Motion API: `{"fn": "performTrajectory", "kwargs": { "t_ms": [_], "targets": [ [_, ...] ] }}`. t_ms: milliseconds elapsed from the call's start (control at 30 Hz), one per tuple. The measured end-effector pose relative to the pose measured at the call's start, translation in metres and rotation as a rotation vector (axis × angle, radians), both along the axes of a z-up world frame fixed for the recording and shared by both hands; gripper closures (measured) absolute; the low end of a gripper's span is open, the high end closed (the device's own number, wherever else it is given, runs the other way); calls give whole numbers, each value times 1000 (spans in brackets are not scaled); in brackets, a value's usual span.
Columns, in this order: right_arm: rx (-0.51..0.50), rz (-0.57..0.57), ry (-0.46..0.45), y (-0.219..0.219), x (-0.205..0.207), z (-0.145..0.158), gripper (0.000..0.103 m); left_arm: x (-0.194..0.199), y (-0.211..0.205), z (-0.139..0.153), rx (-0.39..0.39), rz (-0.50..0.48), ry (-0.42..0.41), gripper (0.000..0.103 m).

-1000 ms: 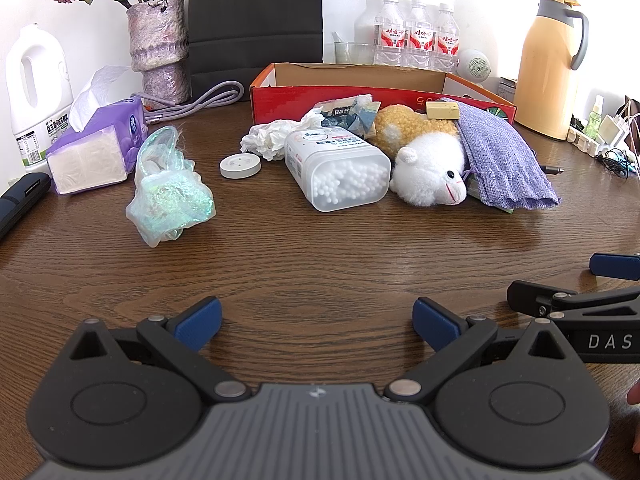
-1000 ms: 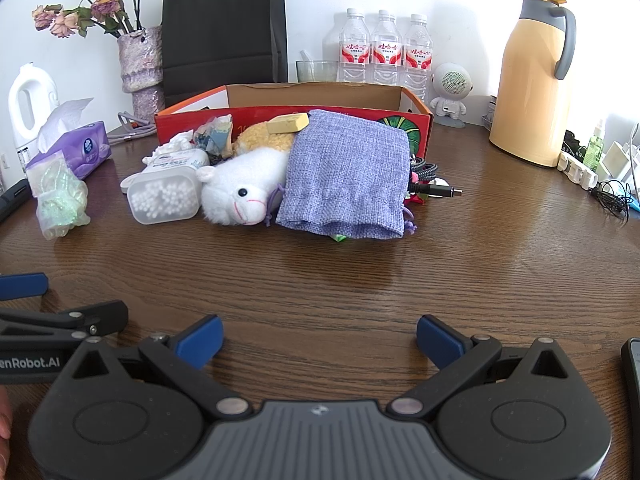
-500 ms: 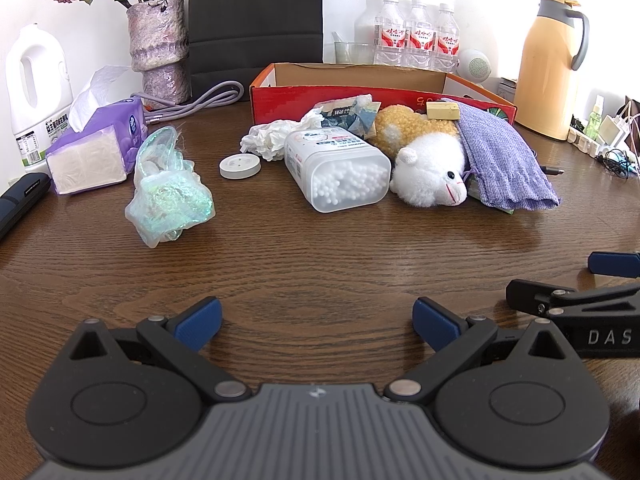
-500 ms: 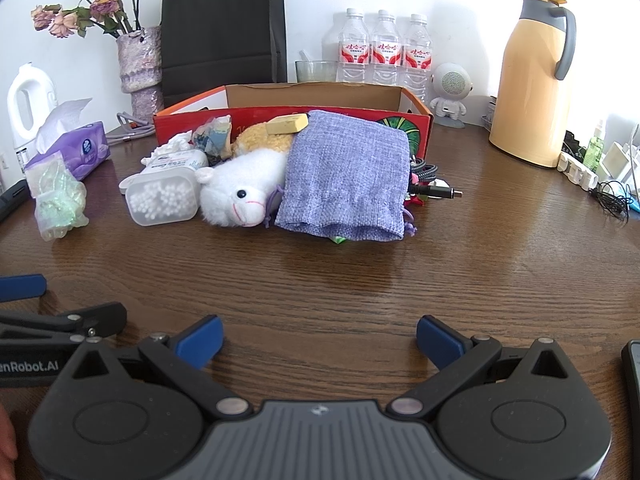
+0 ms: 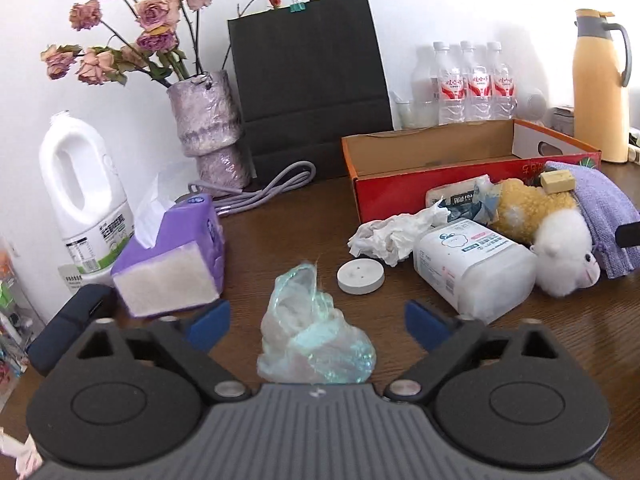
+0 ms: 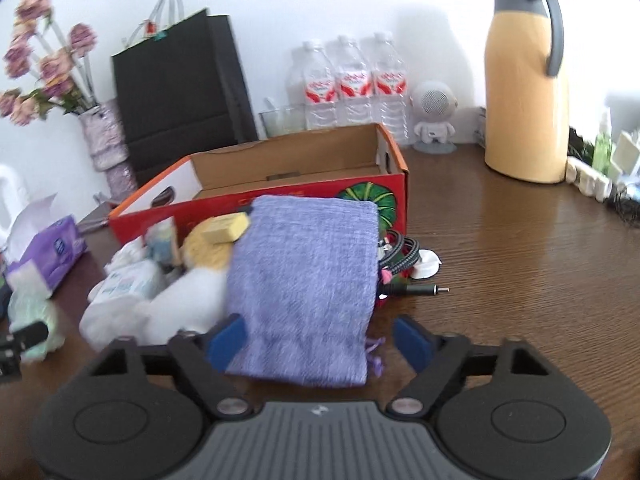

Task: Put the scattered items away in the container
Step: 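Grasp the purple pouch with the right tool while the left tool grasps the clear bag, drop both in box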

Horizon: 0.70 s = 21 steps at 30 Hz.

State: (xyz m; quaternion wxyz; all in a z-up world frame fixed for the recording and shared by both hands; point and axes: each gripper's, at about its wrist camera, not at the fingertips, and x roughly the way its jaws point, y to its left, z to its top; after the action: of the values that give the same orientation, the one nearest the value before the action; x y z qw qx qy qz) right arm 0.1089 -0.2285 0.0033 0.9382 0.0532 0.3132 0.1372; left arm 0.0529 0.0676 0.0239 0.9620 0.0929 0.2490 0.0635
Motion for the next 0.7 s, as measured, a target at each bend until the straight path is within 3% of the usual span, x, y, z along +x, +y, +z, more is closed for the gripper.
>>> {"fn": "performTrajectory", "kwargs": {
  "t_ms": [33,67,100,133,200,233,267,500,700],
  "targets": [
    [7,-6,9,-1,3,-2,27,2,1,-2,-7,5,11,32],
    [16,-11,18,-2,5,-4,29,5,1,-4,-18,12,32,47],
    [33,-6,25,-4,6,-5,42,7,2,-6,-24,18,48,56],
    [55,7,32,-5,5,-6,57,6,2,-6,-24,22,47,56],
    [78,27,33,-7,2,-6,69,1,-2,-4,-17,17,27,70],
    [67,33,22,-5,-1,-4,85,-1,-3,-2,-22,18,22,70],
    [47,37,7,-3,-5,0,89,-3,-4,1,-31,22,19,73],
    [16,82,-138,2,-39,47,94,-19,-18,30,-75,8,-36,76],
    [63,85,-205,5,-61,72,95,-18,-37,43,-76,-17,-29,76]
  ]
}}
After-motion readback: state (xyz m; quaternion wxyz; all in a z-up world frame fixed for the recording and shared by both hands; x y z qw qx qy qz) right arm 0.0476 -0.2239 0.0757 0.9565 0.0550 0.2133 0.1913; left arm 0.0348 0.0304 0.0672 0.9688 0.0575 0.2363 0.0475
